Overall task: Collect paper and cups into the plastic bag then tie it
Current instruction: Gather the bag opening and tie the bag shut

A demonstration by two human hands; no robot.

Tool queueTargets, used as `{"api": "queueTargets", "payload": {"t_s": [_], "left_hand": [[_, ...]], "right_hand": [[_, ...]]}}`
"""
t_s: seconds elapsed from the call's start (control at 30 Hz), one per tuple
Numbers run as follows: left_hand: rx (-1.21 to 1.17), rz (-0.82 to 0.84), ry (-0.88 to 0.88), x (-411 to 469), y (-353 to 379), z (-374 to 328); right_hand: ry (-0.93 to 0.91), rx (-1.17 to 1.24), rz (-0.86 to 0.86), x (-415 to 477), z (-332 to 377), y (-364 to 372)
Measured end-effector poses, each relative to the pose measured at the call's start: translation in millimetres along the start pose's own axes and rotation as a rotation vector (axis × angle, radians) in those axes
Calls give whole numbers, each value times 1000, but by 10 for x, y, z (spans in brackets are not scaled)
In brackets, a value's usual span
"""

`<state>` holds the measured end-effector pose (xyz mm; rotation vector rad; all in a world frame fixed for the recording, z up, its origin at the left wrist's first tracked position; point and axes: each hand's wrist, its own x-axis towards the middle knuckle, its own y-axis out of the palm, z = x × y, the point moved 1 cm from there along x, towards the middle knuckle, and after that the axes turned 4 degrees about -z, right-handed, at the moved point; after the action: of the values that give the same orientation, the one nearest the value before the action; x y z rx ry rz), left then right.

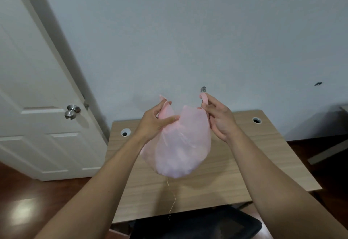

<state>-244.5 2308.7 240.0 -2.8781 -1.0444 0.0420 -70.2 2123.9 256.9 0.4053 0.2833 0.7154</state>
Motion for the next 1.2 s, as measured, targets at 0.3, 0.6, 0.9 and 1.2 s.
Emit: {"api": "queueTargets", "payload": {"t_s": [0.3, 0.6, 0.9, 1.2], "left_hand": [[503, 198, 1, -36, 81, 65], [731, 326, 107, -74, 241, -34], [699, 326, 51, -86, 302, 13], [73, 3, -50, -197, 187, 99]], "right_hand": [[50, 57, 5, -50, -98, 87], [87, 44, 119, -168, -204, 298], [59, -116, 156, -212, -309, 421], [80, -289, 127, -220, -182, 328]]}}
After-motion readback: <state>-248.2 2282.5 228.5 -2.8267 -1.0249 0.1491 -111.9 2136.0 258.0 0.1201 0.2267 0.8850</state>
